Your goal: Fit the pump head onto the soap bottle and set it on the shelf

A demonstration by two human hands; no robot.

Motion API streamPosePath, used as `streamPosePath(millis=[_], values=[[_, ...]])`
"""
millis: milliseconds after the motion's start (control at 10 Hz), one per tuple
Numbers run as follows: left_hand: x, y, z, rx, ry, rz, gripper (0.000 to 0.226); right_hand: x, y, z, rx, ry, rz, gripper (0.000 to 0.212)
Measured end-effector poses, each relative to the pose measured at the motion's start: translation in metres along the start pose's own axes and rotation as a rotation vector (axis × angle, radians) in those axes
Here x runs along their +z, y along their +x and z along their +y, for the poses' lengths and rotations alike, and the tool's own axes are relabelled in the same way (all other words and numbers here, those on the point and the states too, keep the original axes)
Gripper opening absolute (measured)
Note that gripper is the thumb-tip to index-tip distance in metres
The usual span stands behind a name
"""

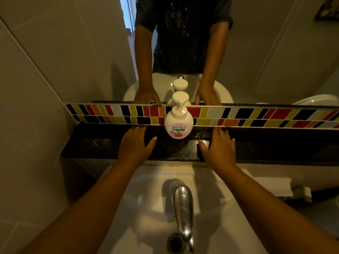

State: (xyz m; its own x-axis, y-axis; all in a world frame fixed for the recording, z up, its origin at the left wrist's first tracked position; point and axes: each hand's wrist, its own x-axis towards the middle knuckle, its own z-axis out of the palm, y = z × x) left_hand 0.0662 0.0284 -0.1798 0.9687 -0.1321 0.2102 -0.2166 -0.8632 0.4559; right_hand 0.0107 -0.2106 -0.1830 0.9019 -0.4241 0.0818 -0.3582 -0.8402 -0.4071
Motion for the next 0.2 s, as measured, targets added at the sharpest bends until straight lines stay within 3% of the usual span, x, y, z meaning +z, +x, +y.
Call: streamPosePath(millis=[200], values=[[0.0132,-0.0052,-0.0116,-0.025,0.124,-0.011,0.056,0.0063,-0.0061,0.0158,-0.001,-0.095,-0.001,0.074]])
